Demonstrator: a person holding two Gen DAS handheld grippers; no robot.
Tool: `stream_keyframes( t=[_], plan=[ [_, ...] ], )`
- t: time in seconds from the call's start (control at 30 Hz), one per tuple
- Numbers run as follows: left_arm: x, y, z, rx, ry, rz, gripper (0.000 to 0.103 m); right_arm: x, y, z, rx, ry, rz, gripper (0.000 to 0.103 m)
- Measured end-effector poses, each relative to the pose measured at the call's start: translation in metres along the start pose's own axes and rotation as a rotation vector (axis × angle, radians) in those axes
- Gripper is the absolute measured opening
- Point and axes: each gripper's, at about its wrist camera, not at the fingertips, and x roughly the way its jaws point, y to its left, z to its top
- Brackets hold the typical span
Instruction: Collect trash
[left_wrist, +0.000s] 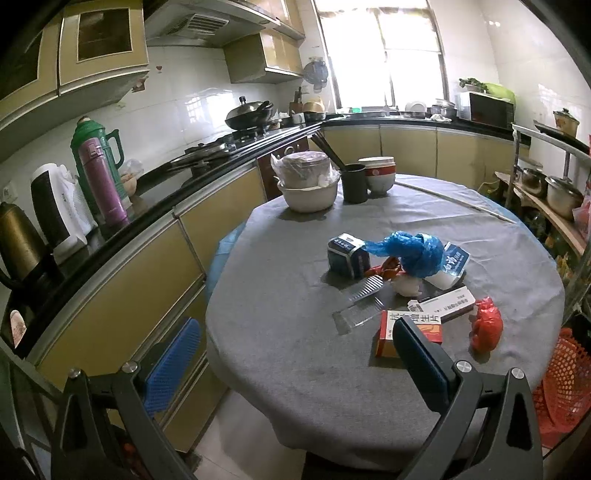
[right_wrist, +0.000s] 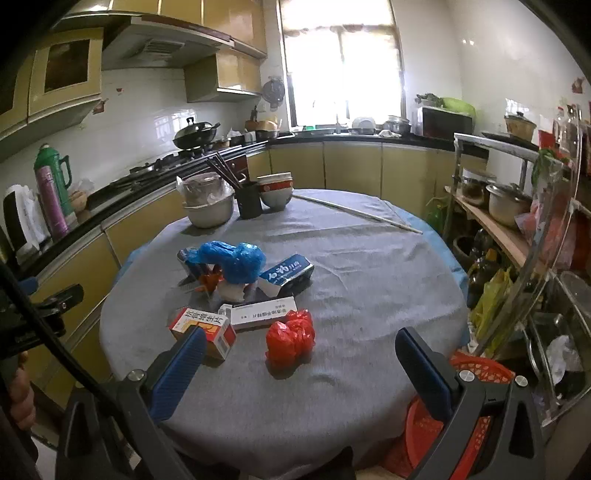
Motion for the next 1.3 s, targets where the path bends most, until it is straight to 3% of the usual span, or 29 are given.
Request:
stream_keyframes(
  t=[1.3],
  plan=[
    [0.018, -0.007, -0.004, 0.025, 0.041, 0.011, 0.103, 0.022, -0.011, -0.008, 0.061, 0.053, 0.014, 0.103]
  ],
)
